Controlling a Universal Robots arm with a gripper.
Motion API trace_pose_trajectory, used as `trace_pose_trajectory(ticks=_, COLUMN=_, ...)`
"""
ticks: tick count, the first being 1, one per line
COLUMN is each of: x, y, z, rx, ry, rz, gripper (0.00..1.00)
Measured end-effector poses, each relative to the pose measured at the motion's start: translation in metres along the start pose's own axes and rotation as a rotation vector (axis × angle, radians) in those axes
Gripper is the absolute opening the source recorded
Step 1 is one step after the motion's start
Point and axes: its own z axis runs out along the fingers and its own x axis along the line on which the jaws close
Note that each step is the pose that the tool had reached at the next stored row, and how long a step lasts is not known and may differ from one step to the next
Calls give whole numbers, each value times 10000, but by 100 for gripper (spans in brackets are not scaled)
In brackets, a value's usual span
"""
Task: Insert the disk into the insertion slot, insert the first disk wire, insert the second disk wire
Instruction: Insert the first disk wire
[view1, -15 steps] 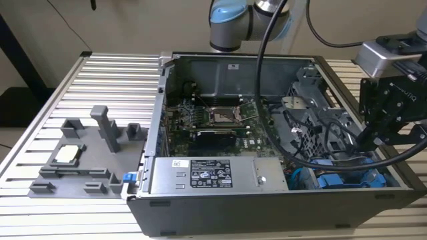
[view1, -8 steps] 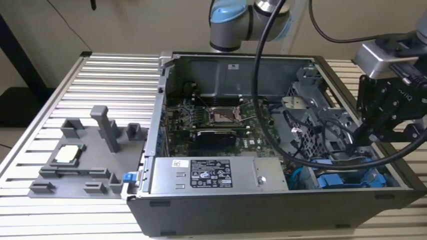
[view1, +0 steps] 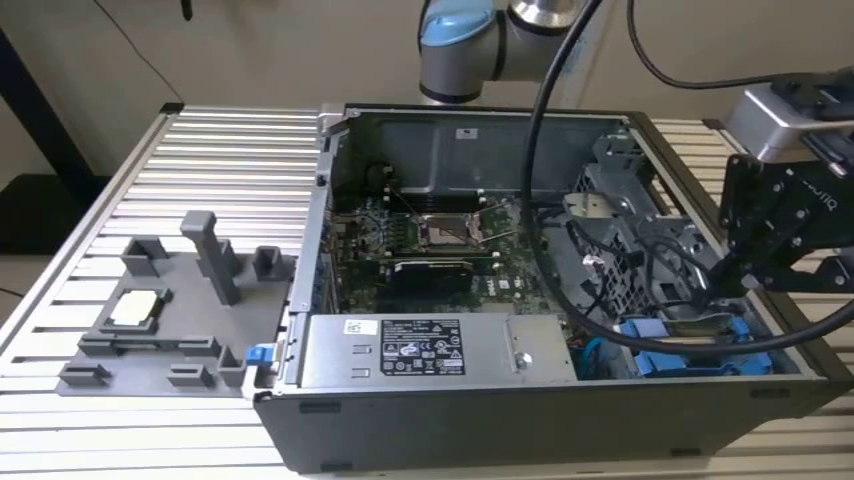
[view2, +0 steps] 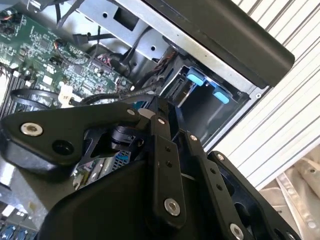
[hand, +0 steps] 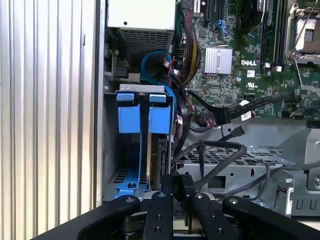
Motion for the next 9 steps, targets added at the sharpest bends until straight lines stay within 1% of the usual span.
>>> trace_pose_trajectory(ticks=2, x=17, y=-19, z=12, rx=-29, ry=-4, rz=3, gripper=19)
trace_pose_trajectory(ticks=5, x=33, y=-26, z=37, rx=-30, ry=-17, rz=12, gripper=19)
trace_pose_trajectory(ticks=9, x=37, y=-27, z=67, rx=-30, ry=-14, rz=17, gripper=19)
